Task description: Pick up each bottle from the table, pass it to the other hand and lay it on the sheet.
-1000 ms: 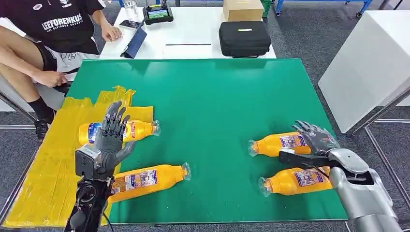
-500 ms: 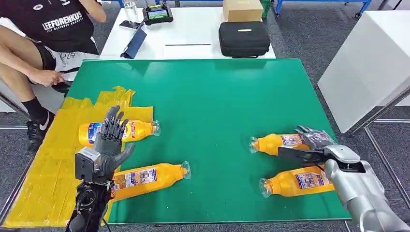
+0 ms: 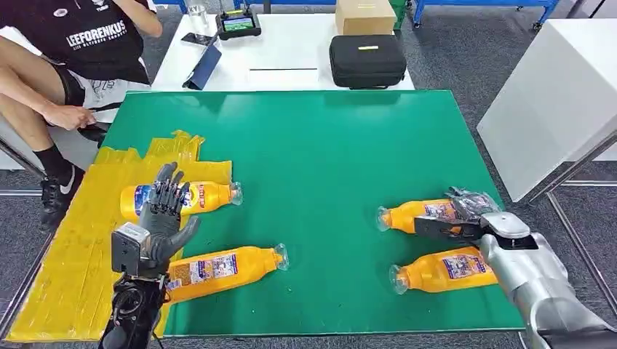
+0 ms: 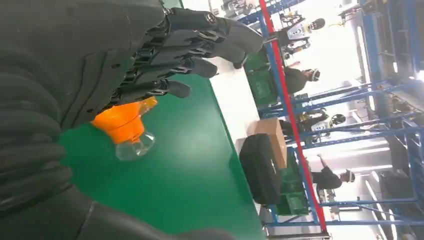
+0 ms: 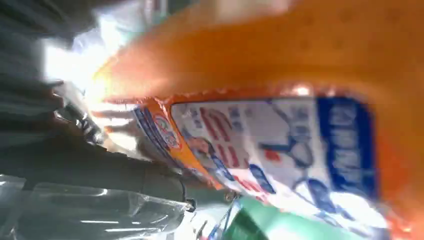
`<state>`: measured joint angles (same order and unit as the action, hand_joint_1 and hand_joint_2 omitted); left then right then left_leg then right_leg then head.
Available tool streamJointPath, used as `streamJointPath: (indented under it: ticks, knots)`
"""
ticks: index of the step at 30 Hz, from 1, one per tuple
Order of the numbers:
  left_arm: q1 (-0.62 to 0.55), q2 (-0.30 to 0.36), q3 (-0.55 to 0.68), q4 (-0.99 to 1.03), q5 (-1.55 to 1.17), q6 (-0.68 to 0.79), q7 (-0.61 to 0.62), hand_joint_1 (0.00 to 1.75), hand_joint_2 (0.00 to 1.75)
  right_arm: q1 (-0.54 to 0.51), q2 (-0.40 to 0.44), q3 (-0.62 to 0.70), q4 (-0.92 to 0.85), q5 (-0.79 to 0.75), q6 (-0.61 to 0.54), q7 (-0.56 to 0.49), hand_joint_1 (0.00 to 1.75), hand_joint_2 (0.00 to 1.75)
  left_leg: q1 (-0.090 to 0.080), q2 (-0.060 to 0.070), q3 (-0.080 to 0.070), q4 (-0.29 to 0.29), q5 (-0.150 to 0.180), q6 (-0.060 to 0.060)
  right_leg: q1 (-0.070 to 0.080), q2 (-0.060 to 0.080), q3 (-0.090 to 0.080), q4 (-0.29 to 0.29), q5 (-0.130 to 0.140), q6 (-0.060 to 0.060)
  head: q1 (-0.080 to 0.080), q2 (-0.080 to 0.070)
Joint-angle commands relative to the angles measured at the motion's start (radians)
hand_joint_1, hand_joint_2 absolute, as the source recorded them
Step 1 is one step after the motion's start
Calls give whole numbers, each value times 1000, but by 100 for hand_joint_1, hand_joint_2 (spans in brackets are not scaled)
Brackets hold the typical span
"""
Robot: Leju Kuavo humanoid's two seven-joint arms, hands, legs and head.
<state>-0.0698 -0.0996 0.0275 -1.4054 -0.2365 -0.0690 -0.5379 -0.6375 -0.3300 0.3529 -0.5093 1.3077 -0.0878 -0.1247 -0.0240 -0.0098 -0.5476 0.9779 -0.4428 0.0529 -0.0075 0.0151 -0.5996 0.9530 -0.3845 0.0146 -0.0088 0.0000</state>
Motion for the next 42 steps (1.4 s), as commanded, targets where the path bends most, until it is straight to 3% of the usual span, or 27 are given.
streamJointPath:
  ticks: [1, 9, 24, 27, 29, 34, 42]
  knots:
    - [0, 15, 14, 33, -5, 2, 6, 0, 175, 23, 57, 36, 19, 46, -146, 69, 175, 175, 3, 2, 4, -1, -2, -6, 2, 0, 4, -1, -2, -1, 0, 0]
    - [13, 2, 13, 5, -3, 8, 9, 0, 175, 55, 56, 20, -15, 96, -215, 118, 175, 175, 3, 1, 2, 0, -2, -4, 2, -1, 2, -1, -1, -1, 0, 0]
    - [17, 0, 15, 2, -3, 8, 10, 0, 175, 68, 67, 0, -37, 104, -244, 131, 175, 175, 3, 2, 2, 0, -2, -5, 2, -1, 2, -1, -1, -1, 0, 0]
    - [49, -10, 15, -33, 28, -30, 20, 0, 175, 125, 121, -116, -155, 27, -350, 83, 175, 175, 3, 3, 2, 0, -2, -4, 2, 0, 1, -1, -1, -1, 0, 0]
    - [88, -14, -21, -94, 23, -69, 13, 0, 175, 194, 188, -223, -304, -138, -409, -5, 175, 175, 3, 6, 2, -1, -3, -5, 2, 3, 1, -1, -1, -1, 0, 0]
    - [78, 5, -187, -176, -75, -94, 43, 0, 175, 374, 285, -277, -609, -355, -462, -100, 175, 175, 4, 0, -3, 0, -1, -4, 3, -1, -4, 0, -1, -1, -1, 0]
    - [-41, 9, -314, -89, -51, -99, 64, 0, 175, 295, 357, -260, -564, -389, -567, -130, 175, 175, 4, -3, -9, 1, -1, -4, 4, -4, -8, 1, -2, -1, 0, 0]
